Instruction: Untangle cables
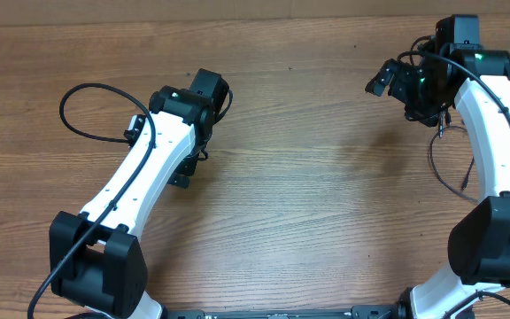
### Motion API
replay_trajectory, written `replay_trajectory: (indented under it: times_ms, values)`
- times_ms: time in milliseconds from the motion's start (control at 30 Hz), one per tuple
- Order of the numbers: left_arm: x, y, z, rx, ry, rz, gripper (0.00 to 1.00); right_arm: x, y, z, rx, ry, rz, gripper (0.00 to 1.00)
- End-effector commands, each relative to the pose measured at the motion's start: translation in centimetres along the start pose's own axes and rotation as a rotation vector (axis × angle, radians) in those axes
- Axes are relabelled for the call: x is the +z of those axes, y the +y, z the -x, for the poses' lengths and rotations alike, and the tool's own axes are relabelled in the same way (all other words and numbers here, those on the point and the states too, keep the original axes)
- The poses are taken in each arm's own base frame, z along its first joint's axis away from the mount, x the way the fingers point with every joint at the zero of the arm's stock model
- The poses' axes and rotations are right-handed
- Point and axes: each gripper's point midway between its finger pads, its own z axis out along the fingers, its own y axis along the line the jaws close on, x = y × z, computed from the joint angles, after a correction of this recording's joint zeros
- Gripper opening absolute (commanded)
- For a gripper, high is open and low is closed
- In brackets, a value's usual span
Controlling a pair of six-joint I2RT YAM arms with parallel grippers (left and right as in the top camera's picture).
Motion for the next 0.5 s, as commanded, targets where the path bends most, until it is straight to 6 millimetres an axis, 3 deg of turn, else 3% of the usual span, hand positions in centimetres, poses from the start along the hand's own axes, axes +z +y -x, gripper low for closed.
replay_trajectory:
  times_ms: [0,467]
  values:
    - [-0.30,-0.27,0.13,0.019,-0.015,-0.011,0.99,-0.44,0.35,0.48,-0.020,-0.017,0.012,1.00]
    - [-0.30,-0.27,0.13,0.019,-0.015,-0.011,1.00,-0.44,0.35,0.48,-0.020,-0.017,0.012,1.00]
